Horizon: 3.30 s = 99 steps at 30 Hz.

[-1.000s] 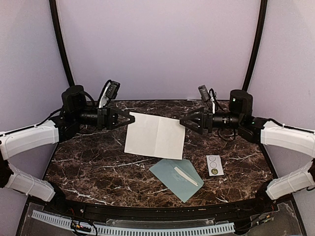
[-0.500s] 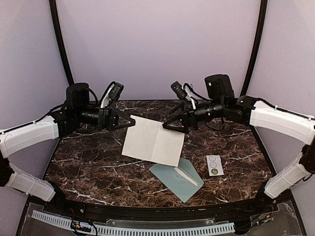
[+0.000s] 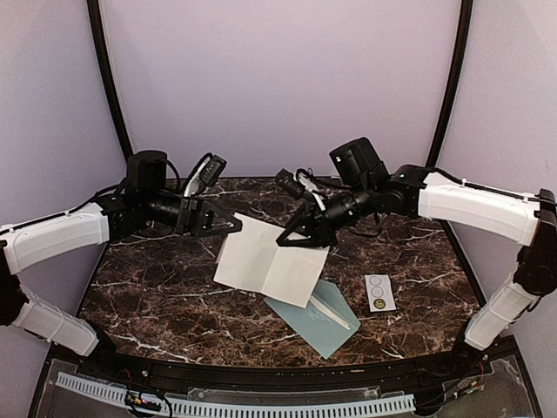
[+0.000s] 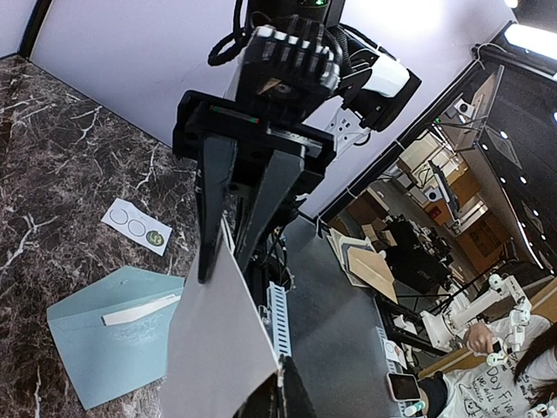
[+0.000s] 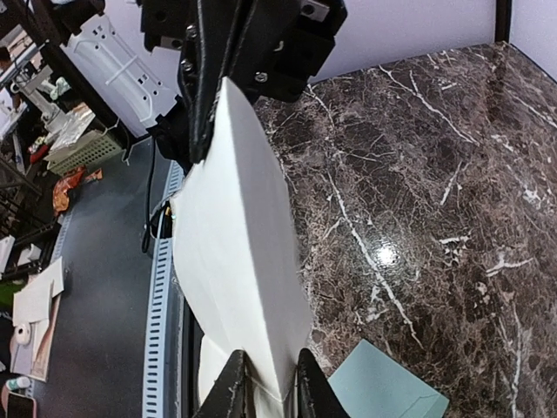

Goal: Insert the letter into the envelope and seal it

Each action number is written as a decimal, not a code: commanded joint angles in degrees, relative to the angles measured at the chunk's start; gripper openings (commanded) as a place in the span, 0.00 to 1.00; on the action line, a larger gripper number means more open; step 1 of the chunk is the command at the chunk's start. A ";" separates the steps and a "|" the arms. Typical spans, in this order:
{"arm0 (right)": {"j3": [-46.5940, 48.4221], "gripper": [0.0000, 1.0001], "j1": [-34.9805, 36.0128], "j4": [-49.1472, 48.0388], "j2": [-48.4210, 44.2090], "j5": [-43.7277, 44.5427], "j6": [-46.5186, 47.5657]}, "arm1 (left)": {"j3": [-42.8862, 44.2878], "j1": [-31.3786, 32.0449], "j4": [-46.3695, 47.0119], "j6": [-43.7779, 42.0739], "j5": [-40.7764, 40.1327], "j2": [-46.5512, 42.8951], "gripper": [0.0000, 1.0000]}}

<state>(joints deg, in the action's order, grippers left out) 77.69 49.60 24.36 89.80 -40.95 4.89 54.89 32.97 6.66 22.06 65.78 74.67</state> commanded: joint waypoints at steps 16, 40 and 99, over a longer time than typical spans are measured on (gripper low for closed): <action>-2.54 0.00 0.58 -2.61 -1.02 -1.52 -1.02 | 4.75 -1.23 -14.07 -14.73 -23.41 -5.67 0.75; -9.78 0.00 -1.09 -16.73 -0.99 -1.68 -13.72 | -1.50 -0.56 -1.86 -9.35 -7.94 -0.06 0.93; -34.56 0.20 -0.75 -67.24 -6.73 9.77 -43.66 | -7.25 -3.70 8.99 -2.78 -18.55 -6.60 0.00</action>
<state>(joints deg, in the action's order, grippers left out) 42.94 48.03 -38.63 81.65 -33.34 -37.69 48.36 29.71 13.45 18.72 47.46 69.97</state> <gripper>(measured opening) 0.230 0.005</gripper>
